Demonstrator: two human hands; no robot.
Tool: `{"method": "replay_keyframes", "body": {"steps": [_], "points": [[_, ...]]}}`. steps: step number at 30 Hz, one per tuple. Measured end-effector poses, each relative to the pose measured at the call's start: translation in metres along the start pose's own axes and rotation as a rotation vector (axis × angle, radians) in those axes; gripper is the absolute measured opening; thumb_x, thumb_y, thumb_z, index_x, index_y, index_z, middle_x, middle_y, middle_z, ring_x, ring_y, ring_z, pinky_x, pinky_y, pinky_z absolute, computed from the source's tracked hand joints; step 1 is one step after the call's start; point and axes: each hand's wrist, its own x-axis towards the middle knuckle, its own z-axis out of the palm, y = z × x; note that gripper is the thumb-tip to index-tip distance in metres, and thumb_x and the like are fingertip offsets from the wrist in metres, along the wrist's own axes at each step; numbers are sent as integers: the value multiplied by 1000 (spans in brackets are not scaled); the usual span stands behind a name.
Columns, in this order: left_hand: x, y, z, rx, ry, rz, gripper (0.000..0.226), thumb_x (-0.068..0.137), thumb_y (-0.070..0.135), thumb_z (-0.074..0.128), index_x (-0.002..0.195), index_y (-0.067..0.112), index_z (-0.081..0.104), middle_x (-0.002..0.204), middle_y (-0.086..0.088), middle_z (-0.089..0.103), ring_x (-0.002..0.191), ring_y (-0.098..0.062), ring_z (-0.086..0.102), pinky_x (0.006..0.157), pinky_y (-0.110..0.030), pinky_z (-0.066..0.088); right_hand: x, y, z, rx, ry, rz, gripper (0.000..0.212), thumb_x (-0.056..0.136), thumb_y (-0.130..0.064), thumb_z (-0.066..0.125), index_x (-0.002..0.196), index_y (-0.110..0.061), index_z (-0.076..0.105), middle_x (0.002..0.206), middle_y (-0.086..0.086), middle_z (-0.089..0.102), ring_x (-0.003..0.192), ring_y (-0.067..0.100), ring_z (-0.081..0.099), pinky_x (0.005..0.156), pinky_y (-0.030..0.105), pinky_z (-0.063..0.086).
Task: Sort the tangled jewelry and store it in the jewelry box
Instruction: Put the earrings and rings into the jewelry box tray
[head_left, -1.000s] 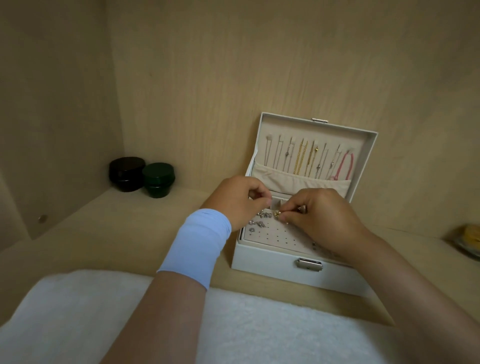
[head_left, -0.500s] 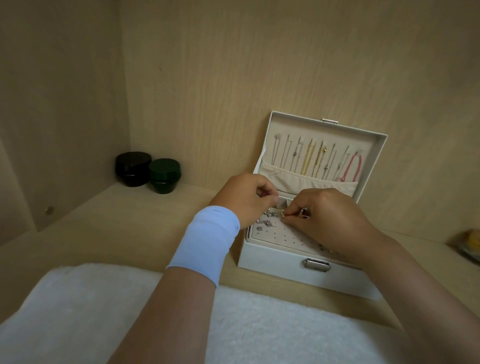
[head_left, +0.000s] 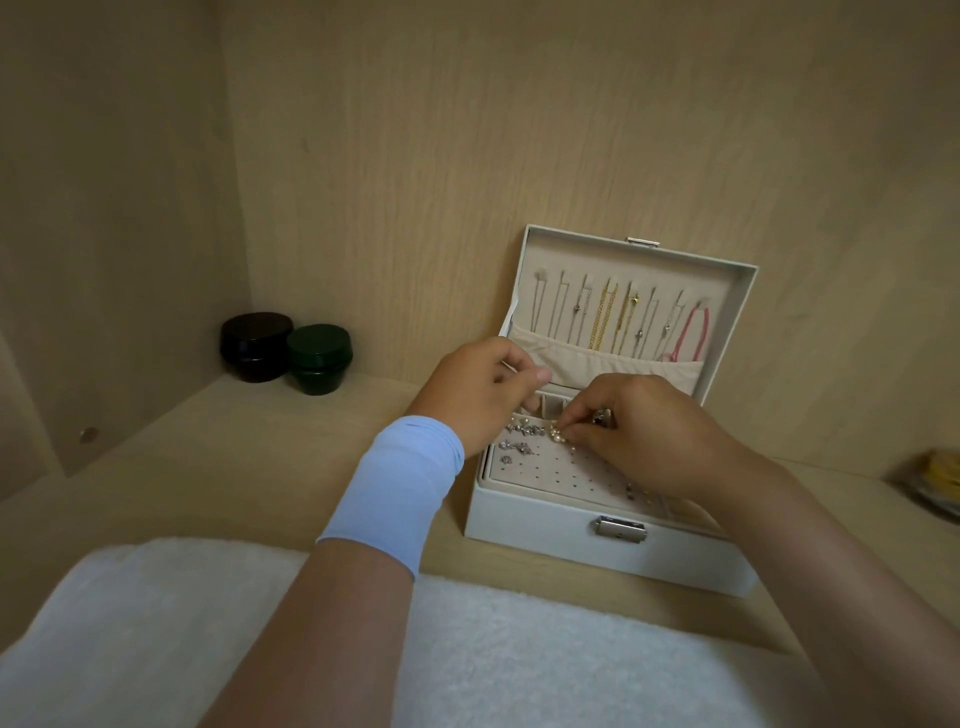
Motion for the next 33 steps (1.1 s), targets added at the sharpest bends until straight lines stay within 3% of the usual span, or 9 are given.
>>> {"method": "replay_keyframes", "body": {"steps": [5,9,13,18,24,28,30,31,33], "points": [[-1,10,-4,-156,-5,10,28,104,23,45,97,21,72,77,9,64,52,-6,50,55,-16,45,-1,3,-15,277,165,31,16,95,-19,66,100,-33,73,89,-17,66,53,-1,56,60,14,39],[-5,17,-1,-349,-120,-43,31,105,19,42,114,20,72,88,10,69,59,-10,51,50,-17,39,-6,-7,-22,535,211,-45,17,94,-13,67,102,-27,73,89,-11,66,45,6,49,53,29,47],[-7,21,5,-424,-90,-77,23,102,22,51,112,18,72,85,1,74,53,-12,54,45,-20,35,-9,-12,-19,610,227,-80,27,82,-11,80,102,-28,73,95,-8,70,52,23,52,51,44,52],[-11,27,12,-393,-62,-146,22,99,28,56,110,11,66,88,-4,75,47,-18,58,39,-17,35,-10,-7,-19,621,251,-86,23,79,-16,84,94,-32,77,89,-11,73,48,7,50,49,21,47],[-10,38,8,-304,-61,-78,20,99,26,56,106,14,71,90,0,76,51,-17,60,43,-19,38,-13,-5,-33,697,255,-77,7,84,-23,79,90,-25,80,73,-12,73,48,13,49,50,23,45],[-9,42,7,-289,-69,-32,16,96,24,61,107,18,71,94,1,77,53,-14,56,45,-17,38,-12,0,-40,717,260,-31,9,88,-27,74,86,-20,79,57,-8,67,50,28,54,63,17,53],[-8,42,10,-325,-76,-29,19,95,22,62,112,22,69,95,-1,77,52,-15,55,44,-18,37,-12,2,-41,717,229,-12,12,89,-30,73,87,-20,78,63,0,70,49,22,55,81,35,55],[-7,42,12,-334,-83,-26,20,95,22,62,114,24,68,96,-2,77,52,-15,55,44,-18,36,-12,2,-41,730,222,1,12,88,-30,73,87,-19,78,69,2,73,48,18,55,78,41,57],[-6,41,14,-332,-87,-21,20,96,19,61,113,23,71,96,-2,77,52,-14,56,44,-18,36,-12,1,-40,781,243,28,12,87,-27,75,88,-15,76,74,2,74,44,12,53,54,33,54]]}}
